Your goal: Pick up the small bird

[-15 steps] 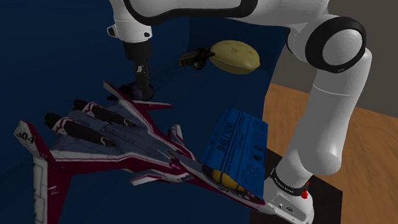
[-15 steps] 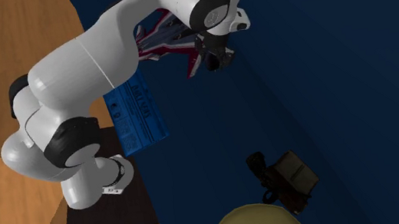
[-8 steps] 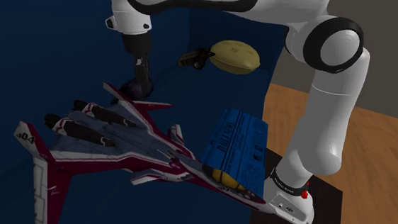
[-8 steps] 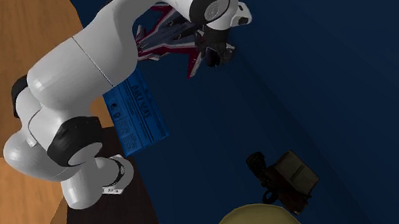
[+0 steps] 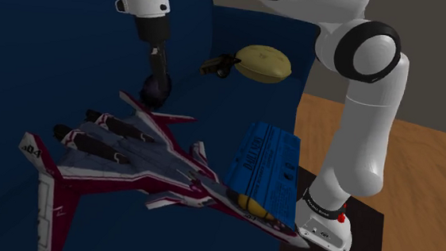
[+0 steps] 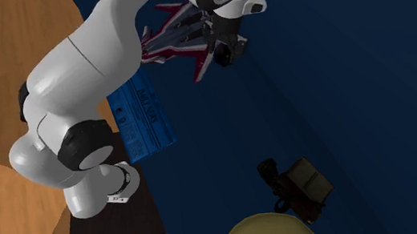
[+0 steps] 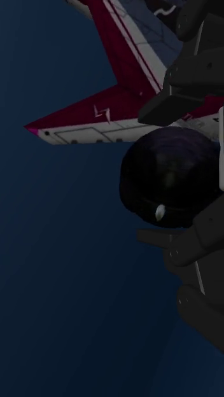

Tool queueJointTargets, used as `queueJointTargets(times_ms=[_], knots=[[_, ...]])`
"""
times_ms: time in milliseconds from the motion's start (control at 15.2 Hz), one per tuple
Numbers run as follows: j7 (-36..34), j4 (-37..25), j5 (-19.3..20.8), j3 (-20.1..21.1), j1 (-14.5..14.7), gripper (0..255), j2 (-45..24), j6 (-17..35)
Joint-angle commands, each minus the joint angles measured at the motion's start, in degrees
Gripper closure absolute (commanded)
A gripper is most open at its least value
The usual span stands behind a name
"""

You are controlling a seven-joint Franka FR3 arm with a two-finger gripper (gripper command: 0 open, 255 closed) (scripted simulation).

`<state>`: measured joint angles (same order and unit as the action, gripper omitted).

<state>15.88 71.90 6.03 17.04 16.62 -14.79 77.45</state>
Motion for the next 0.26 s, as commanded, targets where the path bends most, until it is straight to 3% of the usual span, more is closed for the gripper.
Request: queueJointTargets(times_ms=[0, 198], knots=[[0.0, -2.8, 0.3, 0.1, 0.3, 255, -0.9, -2.0], [0.0, -4.5, 0.4, 0.1, 0.5, 255, -1.4, -3.2]])
